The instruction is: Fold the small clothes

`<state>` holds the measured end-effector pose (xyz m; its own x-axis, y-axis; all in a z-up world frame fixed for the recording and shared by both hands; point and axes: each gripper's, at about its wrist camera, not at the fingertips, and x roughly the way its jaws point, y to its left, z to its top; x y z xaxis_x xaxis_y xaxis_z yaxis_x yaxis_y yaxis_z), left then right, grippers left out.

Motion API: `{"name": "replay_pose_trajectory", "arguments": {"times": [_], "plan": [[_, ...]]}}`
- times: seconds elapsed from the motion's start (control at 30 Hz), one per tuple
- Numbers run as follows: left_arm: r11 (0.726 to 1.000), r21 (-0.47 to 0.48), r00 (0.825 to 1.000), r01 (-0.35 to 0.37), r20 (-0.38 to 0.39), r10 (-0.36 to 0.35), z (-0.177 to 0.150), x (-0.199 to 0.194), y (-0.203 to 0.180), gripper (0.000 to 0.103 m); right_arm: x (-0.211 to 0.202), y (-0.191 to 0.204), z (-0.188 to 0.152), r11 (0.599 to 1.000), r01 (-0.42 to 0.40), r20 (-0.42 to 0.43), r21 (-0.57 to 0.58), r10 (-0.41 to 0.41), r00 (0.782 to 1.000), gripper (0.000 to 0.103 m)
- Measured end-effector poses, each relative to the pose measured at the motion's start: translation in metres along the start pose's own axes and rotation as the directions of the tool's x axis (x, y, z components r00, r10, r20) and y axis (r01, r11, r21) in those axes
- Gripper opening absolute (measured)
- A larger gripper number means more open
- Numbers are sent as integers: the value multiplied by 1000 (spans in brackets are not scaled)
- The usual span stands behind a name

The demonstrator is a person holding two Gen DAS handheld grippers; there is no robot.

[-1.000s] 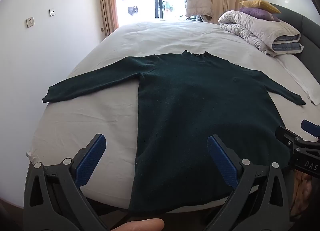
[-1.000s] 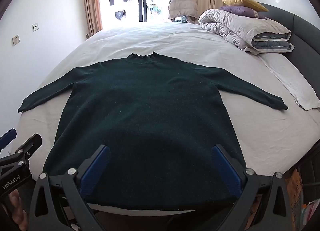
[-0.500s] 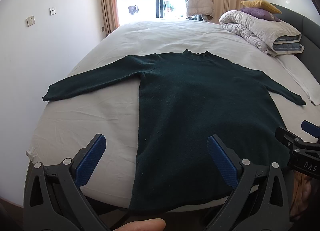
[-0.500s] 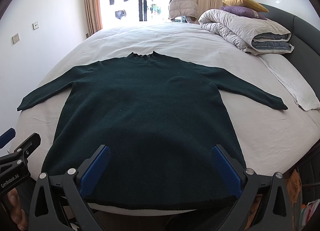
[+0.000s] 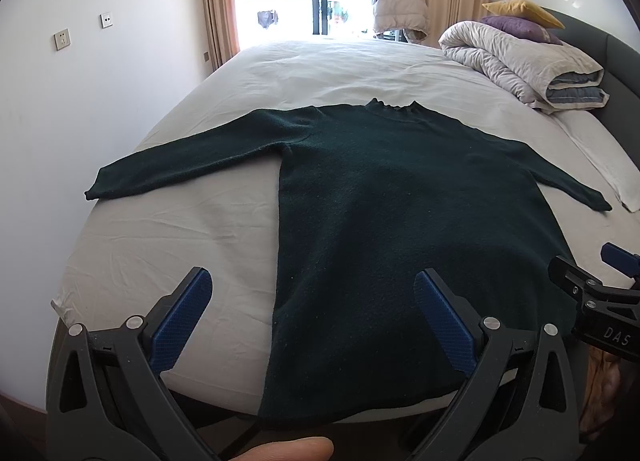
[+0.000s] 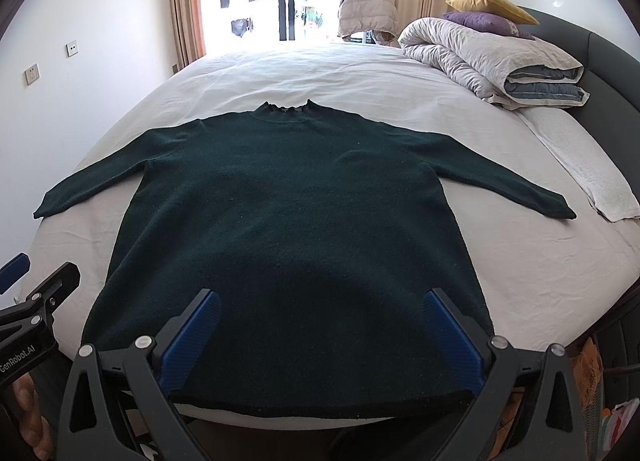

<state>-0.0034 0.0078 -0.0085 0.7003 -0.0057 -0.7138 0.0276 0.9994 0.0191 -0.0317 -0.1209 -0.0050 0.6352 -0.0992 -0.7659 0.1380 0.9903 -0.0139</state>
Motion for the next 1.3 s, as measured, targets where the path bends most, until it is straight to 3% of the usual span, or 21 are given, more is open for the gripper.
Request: {"name": "replay_pose_trajectory", "arguments": {"times": [1.3], "plan": [[1000,-6,1000,4,-6,-4,-4,3,4,103,2,2,-5,1000,0,-8,-7,0,1000,103]]}}
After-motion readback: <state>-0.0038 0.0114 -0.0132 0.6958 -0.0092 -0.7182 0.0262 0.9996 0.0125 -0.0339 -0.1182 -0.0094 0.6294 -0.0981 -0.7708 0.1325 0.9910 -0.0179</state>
